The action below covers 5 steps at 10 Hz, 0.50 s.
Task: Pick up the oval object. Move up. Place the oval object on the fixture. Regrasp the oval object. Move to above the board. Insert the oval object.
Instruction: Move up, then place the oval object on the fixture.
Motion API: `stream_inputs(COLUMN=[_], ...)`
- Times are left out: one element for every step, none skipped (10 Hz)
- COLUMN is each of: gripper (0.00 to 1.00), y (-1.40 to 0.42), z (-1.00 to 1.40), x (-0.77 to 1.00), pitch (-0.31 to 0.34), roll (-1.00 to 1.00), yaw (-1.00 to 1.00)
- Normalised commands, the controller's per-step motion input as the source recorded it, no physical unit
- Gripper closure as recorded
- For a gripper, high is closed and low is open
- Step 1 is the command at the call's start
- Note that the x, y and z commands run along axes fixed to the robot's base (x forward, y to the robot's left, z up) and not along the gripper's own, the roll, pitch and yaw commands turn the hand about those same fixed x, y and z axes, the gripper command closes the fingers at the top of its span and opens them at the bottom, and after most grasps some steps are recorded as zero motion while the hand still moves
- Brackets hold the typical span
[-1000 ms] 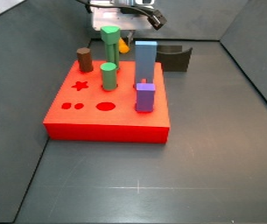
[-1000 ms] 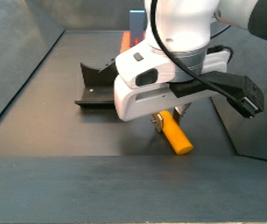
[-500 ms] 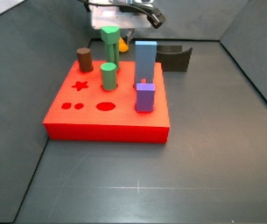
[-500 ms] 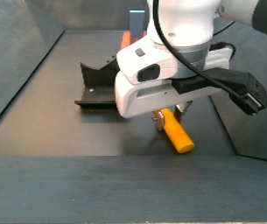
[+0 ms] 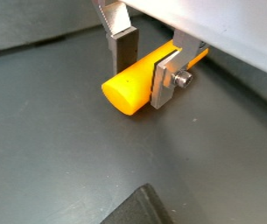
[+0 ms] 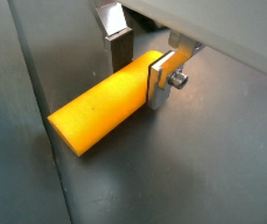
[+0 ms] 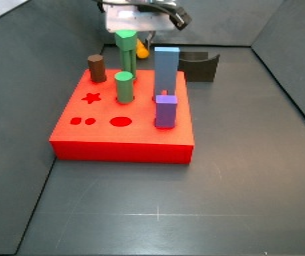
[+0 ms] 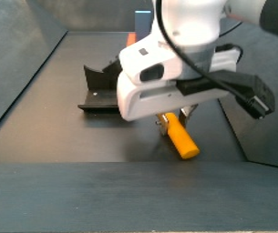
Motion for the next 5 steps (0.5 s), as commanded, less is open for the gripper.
stream_inputs(gripper=[1.00,1.00,1.00,1.00,1.00], y=[-0.01,0.00,0.00,0.00,0.00], z=[0.71,0.59,0.46,0.33,1.00], x=[-0.01,-0.01,0.00,-0.01,0.00], pitch=[0.054,0.088,0.110,0.117,0.000], roll=[0.00,0.02,0.04,0.06,0.00], yaw=[-0.02,-0.03,-0.03,-0.02,0.00])
